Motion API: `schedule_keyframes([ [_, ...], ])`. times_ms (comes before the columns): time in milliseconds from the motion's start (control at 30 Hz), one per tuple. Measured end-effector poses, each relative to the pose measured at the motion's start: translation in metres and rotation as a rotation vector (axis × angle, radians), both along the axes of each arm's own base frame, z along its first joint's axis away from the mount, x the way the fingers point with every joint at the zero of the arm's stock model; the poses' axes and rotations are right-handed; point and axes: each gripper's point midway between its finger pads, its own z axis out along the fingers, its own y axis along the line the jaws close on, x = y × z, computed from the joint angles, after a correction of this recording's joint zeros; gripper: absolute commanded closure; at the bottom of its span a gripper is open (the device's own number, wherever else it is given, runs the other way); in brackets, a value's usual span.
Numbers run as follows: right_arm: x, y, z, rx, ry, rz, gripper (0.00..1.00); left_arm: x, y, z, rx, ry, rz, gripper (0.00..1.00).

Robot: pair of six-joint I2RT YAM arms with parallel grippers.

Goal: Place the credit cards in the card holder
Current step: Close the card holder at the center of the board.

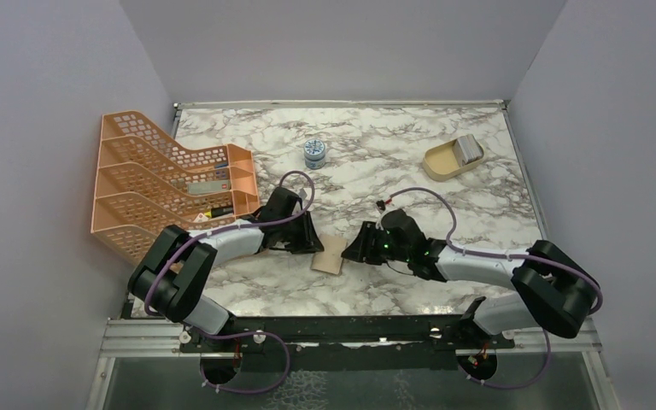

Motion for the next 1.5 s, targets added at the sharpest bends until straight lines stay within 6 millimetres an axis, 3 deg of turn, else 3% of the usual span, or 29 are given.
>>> schedule_keyframes([
  [233,0.004,0.006,-0.010,-0.011,0.018,0.005,0.64,-0.002,-0.004,-0.001,-0.018,0.006,0.015,0.74],
  [500,0.004,0.015,-0.007,0.001,0.014,0.046,0.63,-0.005,-0.010,-0.001,-0.042,0.009,0.023,0.74],
  [767,0.003,0.004,0.005,-0.044,-0.016,0.046,0.70,-0.005,-0.011,-0.001,-0.047,0.011,0.028,0.74],
  [1067,0.008,0.000,0.008,-0.056,-0.008,-0.009,0.69,-0.005,-0.011,-0.001,-0.049,0.011,0.030,0.74],
  [1300,0.007,0.003,-0.019,-0.096,0.049,0.000,0.70,-0.006,-0.013,-0.001,-0.051,0.008,0.026,0.74],
  [1500,0.007,0.007,-0.024,-0.094,0.064,0.017,0.73,-0.006,-0.013,-0.001,-0.052,0.007,0.026,0.74],
])
